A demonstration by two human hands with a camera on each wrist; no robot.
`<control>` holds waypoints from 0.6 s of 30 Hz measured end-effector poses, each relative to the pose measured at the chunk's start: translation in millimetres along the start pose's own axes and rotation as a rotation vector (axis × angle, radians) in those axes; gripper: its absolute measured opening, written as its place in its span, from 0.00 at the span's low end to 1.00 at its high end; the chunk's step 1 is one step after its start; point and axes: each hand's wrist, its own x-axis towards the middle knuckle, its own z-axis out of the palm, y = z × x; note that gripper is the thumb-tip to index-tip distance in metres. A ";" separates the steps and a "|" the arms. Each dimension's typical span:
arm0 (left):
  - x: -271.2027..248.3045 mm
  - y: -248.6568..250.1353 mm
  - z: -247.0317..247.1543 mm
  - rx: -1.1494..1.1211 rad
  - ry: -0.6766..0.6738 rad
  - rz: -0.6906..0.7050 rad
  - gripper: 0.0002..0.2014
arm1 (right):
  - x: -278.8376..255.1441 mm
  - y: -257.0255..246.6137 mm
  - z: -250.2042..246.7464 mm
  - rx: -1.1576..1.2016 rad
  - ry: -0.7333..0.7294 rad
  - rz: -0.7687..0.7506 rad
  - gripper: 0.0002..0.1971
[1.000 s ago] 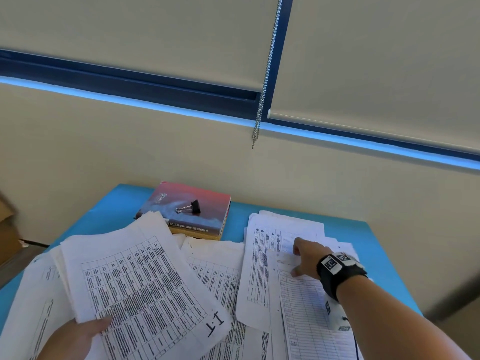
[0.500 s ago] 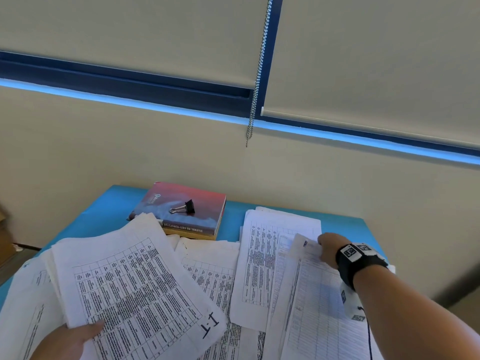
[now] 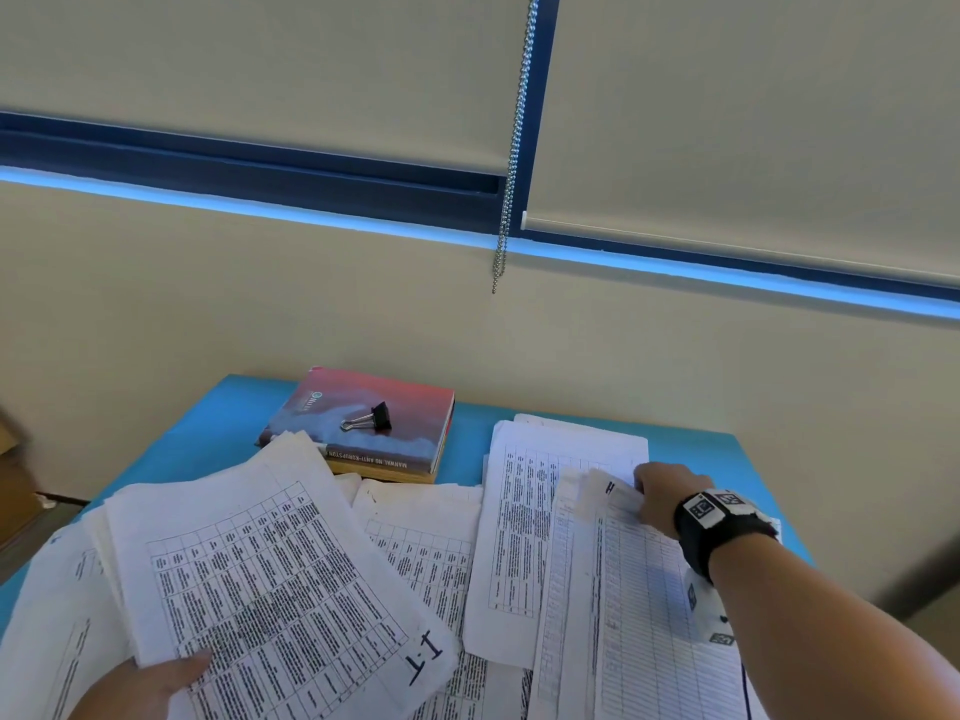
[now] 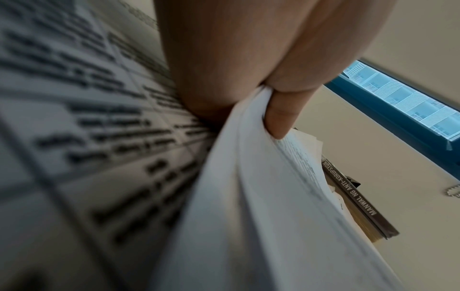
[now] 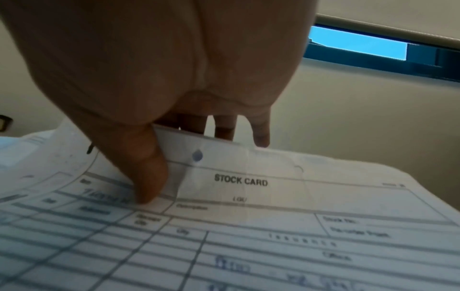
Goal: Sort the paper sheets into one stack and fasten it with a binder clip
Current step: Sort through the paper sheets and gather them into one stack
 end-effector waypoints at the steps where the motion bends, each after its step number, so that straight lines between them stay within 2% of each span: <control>1: -17.9 10.0 -4.9 0.032 0.031 -0.047 0.42 | -3.0 -0.5 0.0 0.038 0.019 -0.012 0.07; 3: -23.4 12.3 -4.8 0.051 0.055 -0.101 0.39 | -10.7 -2.2 -2.5 0.108 0.026 -0.048 0.12; 6: -45.0 26.6 10.8 0.102 0.114 -0.040 0.39 | -23.7 -5.5 -11.9 0.086 0.033 -0.120 0.07; 9: -73.5 36.1 33.4 0.112 0.246 -0.001 0.37 | -48.2 -15.0 -28.3 0.085 0.069 -0.211 0.06; 11: -93.1 41.4 43.7 0.105 0.240 0.018 0.31 | -69.0 -22.7 -42.6 0.083 0.110 -0.266 0.06; 13: -119.7 49.6 54.4 0.051 0.236 0.101 0.17 | -92.3 -32.7 -60.1 0.101 0.142 -0.315 0.03; 14: -133.2 55.7 58.5 0.057 0.222 0.154 0.13 | -104.2 -39.0 -70.0 0.107 0.160 -0.345 0.03; 18: -181.5 85.7 80.0 0.131 0.140 0.392 0.06 | -152.5 -66.8 -115.8 0.104 0.272 -0.496 0.10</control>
